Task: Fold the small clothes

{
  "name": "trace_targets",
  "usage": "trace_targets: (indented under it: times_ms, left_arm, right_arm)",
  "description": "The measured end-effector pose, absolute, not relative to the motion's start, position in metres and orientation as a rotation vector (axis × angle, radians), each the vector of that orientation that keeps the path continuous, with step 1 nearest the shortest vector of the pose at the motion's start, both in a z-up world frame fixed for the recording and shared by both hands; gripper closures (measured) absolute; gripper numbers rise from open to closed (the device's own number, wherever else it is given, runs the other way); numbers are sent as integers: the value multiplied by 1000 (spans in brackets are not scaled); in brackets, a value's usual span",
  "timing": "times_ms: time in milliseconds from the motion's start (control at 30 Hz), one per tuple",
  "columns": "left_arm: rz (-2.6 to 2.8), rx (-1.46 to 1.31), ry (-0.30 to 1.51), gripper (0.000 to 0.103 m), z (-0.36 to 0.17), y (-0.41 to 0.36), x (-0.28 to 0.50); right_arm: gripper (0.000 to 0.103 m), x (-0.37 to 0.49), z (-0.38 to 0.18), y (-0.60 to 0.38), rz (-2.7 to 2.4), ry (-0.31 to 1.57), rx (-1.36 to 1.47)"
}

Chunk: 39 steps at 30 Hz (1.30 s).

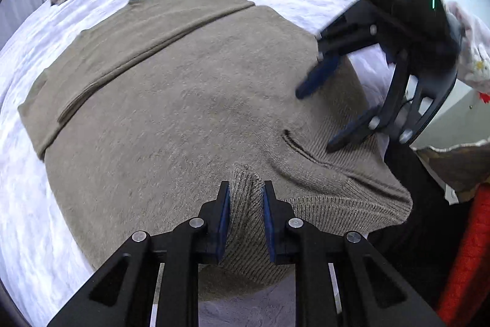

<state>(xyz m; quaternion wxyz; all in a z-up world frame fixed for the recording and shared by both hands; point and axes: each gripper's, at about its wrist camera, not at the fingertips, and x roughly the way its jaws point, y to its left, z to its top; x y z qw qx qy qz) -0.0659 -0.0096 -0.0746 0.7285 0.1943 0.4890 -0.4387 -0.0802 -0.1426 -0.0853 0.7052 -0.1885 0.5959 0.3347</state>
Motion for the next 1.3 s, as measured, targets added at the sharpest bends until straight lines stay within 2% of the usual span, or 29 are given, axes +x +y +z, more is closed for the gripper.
trace_targets:
  times_ms: [33,67,100,133,167,233,300,433,633,667,700,733,800,933,967,1000,1033,1067,1100,1300]
  left_arm:
    - [-952,398,1061,82,-71,-5,-67]
    - [-937,373,1045,82,-68,-4,-67]
    - [-917,344,1028,82,-64,3,-68]
    - [-894,305,1010,82,-58,10,-66]
    - [-875,271,995,82,-52,16,-62]
    - [-825,201,956,85,-38,30,-52]
    - [-773,147,924,98,-26,41,-36]
    - [-700,35,886,98,-10,63,-3]
    - [-741,33,1037,94,-31,60,6]
    - [-744,75,1060,85,-38,51,6]
    - [-740,122,1078,39,-43,45,2]
    - [-721,176,1062,4,-49,40,-5]
    - [-762,253,1009,3,-53,21,-20]
    - [-849,363,1061,3,-64,-6,-29]
    - [-849,402,1073,4,-68,-14,-31]
    - [-849,436,1090,18,-73,-19,-32]
    - [-852,460,1128,53,-82,-23,-31]
    - [-853,466,1177,76,-90,-26,-29]
    - [-855,452,1212,88,-94,-26,-29]
    - [-777,299,1008,88,-44,7,-32]
  right_arm:
    - [46,-86,-92,-138,710,1332,-500]
    - [59,-92,-91,-136,691,1306,-544]
    - [78,-98,-85,-137,665,1274,-555]
    - [88,-100,-79,-140,630,1258,-536]
    - [93,-102,-72,-146,588,1241,-513]
    - [94,-103,-56,-158,500,1186,-484]
    - [96,-100,-37,-172,418,1118,-443]
    - [96,-79,-2,-205,266,972,-325]
    - [96,-62,2,-232,217,973,-249]
    - [96,-65,0,-233,212,978,-248]
    - [96,-67,-2,-234,207,980,-244]
    - [96,-76,-4,-232,197,978,-238]
    - [96,-86,-6,-229,177,970,-222]
    - [96,-110,-12,-231,163,979,-187]
    - [96,-113,-13,-232,161,980,-181]
    - [96,-116,-15,-232,161,982,-172]
    - [96,-119,-17,-233,159,984,-163]
    - [96,-121,-18,-234,155,984,-156]
    - [96,-123,-19,-234,147,984,-149]
    - [96,-124,-14,-235,87,930,-174]
